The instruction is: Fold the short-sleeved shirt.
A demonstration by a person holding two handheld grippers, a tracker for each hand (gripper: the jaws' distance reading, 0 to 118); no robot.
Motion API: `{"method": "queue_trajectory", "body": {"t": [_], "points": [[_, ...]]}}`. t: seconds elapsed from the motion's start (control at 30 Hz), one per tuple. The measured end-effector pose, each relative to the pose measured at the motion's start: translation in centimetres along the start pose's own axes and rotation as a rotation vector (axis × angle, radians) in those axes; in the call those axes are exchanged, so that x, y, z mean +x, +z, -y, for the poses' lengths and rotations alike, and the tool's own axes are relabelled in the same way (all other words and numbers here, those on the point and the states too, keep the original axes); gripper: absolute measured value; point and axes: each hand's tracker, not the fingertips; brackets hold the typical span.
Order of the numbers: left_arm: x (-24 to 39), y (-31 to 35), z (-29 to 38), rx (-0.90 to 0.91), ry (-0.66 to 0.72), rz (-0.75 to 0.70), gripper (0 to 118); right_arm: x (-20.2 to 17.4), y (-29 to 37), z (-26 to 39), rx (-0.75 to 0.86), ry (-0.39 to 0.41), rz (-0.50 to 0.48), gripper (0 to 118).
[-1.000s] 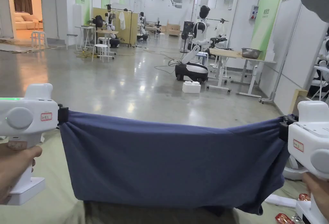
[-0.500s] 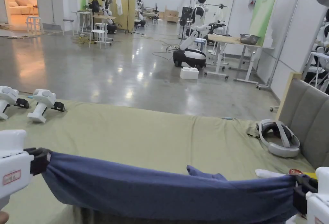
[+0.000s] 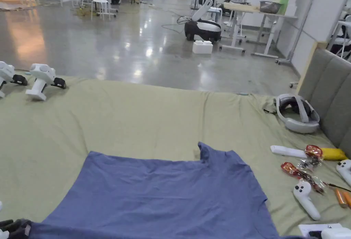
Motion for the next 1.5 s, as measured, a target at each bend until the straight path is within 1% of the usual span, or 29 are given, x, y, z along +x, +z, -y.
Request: {"method": "queue_trajectory", "body": {"t": [0.17, 0.37, 0.4, 0.43, 0.47, 0.5, 0.53, 0.57, 0.6, 0.67, 0.7, 0.77, 0.9, 0.97, 1.03, 1.07, 1.1, 1.13, 1.17, 1.2, 1.23, 1.27, 1.33, 1.37, 1.4, 1.43, 1.47, 1.5], "points": [[-0.3, -2.8, 3.0, -0.145, -0.02, -0.02, 6, -0.5, -3.8, 3.0, -0.158, 0.033, -0.032, 4], [-1.2, -5.8, 3.6, -0.221, -0.003, -0.035, 6, -0.8, -7.5, 5.0, -0.289, 0.019, -0.048, 5], [-1.3, -6.3, 3.5, -0.237, 0.008, -0.036, 6, -0.8, -8.1, 5.1, -0.304, 0.016, -0.049, 7], [-1.3, -6.9, 3.5, -0.255, 0.014, -0.036, 7, -0.9, -8.6, 5.2, -0.335, 0.018, -0.052, 12], [-1.4, -7.4, 3.5, -0.268, 0.016, -0.041, 12, -0.9, -8.8, 5.2, -0.352, 0.02, -0.05, 21], [-1.4, -7.9, 3.5, -0.285, 0.018, -0.054, 19, -1.0, -9.1, 5.2, -0.363, 0.025, -0.045, 31], [-1.4, -8.3, 3.4, -0.294, 0.02, -0.071, 27, -1.0, -9.3, 5.0, -0.371, 0.034, -0.036, 38], [-1.4, -8.5, 3.5, -0.299, 0.018, -0.089, 38, -1.1, -9.3, 4.8, -0.369, 0.042, -0.019, 40], [-1.4, -8.4, 3.3, -0.297, 0.016, -0.097, 42, -1.0, -8.9, 4.4, -0.351, 0.058, 0.0, 43], [-1.5, -8.0, 2.5, -0.269, 0.019, -0.096, 44, -0.9, -8.2, 3.2, -0.28, 0.059, 0.022, 63], [-1.3, -7.7, 2.0, -0.235, 0.026, -0.095, 45, -0.8, -7.8, 2.1, -0.238, 0.051, 0.044, 66], [-0.8, -7.1, 0.6, -0.139, 0.031, -0.086, 45, -0.6, -7.1, 0.3, -0.142, 0.017, 0.058, 68], [2.6, -5.1, -3.0, 0.078, 0.007, -0.052, 45, -1.3, -5.9, -4.0, 0.117, -0.1, 0.041, 69], [3.9, -4.9, -4.4, 0.204, -0.012, -0.041, 45, -2.3, -5.1, -5.7, 0.264, -0.155, 0.017, 69], [5.6, -4.3, -5.6, 0.326, -0.031, -0.022, 45, -3.6, -4.3, -7.1, 0.428, -0.185, 0.002, 69], [6.6, -3.9, -6.2, 0.395, -0.043, -0.006, 45, -4.4, -3.6, -7.5, 0.542, -0.192, -0.013, 69], [7.9, -3.4, -6.5, 0.463, -0.056, -0.008, 45, -5.2, -3.2, -7.6, 0.66, -0.178, -0.014, 69], [9.0, -3.0, -6.9, 0.522, -0.071, -0.018, 45, -6.3, -3.2, -7.9, 0.766, -0.152, 0.03, 70], [9.7, -2.9, -7.2, 0.554, -0.089, -0.035, 45, -7.3, -3.4, -8.2, 0.815, -0.11, 0.111, 75], [10.6, -2.8, -7.7, 0.57, -0.097, -0.07, 45, -8.4, -3.4, -8.5, 0.806, -0.064, 0.194, 76], [11.4, -2.8, -8.0, 0.578, -0.099, -0.093, 45, -9.2, -3.4, -9.0, 0.782, -0.043, 0.24, 76], [11.9, -2.9, -8.1, 0.57, -0.096, -0.086, 45, -9.8, -3.8, -9.5, 0.755, -0.059, 0.216, 76], [12.3, -2.8, -8.4, 0.575, -0.078, -0.056, 45, -10.2, -3.8, -10.2, 0.686, -0.123, 0.145, 75], [12.4, -2.9, -8.4, 0.586, -0.061, -0.025, 45, -10.4, -3.9, -10.3, 0.672, -0.173, 0.115, 72], [12.6, -2.7, -8.3, 0.594, -0.062, -0.028, 45, -10.4, -4.2, -10.5, 0.664, -0.203, 0.085, 65], [12.9, -2.6, -8.2, 0.613, -0.063, -0.035, 43, -10.4, -4.3, -10.3, 0.68, -0.211, 0.073, 51], [13.1, -2.3, -8.0, 0.639, -0.071, -0.053, 38, -10.7, -4.5, -10.1, 0.693, -0.212, 0.093, 26], [13.2, -2.3, -7.9, 0.664, -0.081, -0.075, 33, -11.1, -4.6, -10.0, 0.703, -0.218, 0.119, 16]]}}
